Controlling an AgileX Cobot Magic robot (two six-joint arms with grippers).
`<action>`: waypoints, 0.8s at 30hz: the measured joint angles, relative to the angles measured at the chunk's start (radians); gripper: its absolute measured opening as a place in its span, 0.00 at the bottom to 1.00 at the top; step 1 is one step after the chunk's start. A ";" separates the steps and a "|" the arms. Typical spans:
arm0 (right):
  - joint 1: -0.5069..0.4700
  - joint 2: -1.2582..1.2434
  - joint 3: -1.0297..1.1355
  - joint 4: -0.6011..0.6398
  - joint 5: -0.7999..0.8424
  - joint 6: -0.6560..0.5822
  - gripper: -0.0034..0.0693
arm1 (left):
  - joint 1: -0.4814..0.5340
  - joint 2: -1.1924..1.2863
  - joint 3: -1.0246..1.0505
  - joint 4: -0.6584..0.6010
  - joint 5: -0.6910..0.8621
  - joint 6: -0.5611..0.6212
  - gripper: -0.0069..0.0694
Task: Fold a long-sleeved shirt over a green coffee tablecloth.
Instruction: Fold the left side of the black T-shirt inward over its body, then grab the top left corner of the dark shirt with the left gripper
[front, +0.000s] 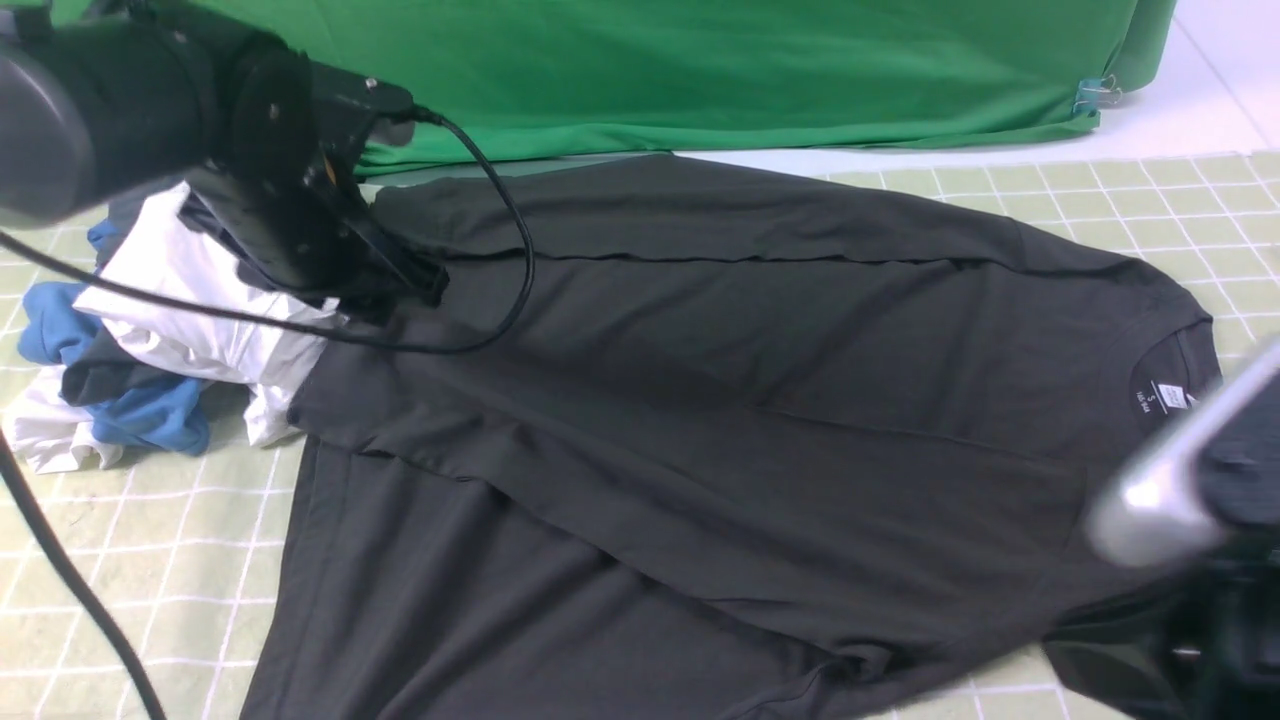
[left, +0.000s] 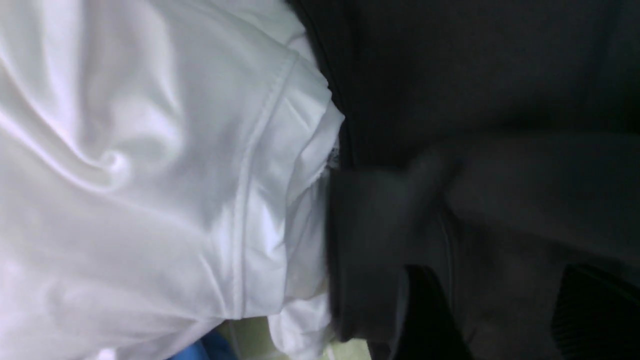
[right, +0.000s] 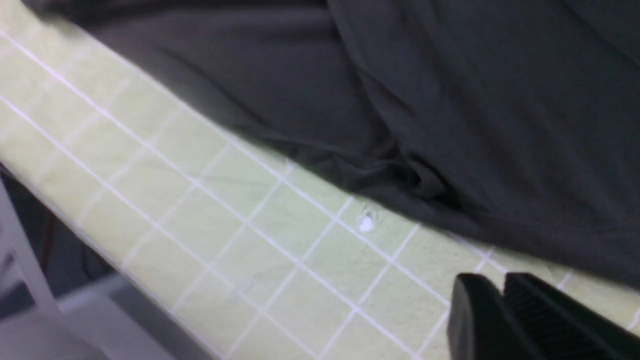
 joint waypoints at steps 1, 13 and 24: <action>0.000 0.008 -0.003 0.000 0.000 0.000 0.22 | 0.000 0.000 -0.003 0.000 0.005 0.000 0.61; -0.096 0.447 -0.026 -0.013 -0.064 -0.087 0.53 | 0.000 -0.195 0.060 -0.123 0.205 0.005 0.17; -0.320 0.622 -0.026 0.381 -0.251 -0.463 0.53 | 0.000 -0.427 0.538 -0.313 0.028 0.007 0.09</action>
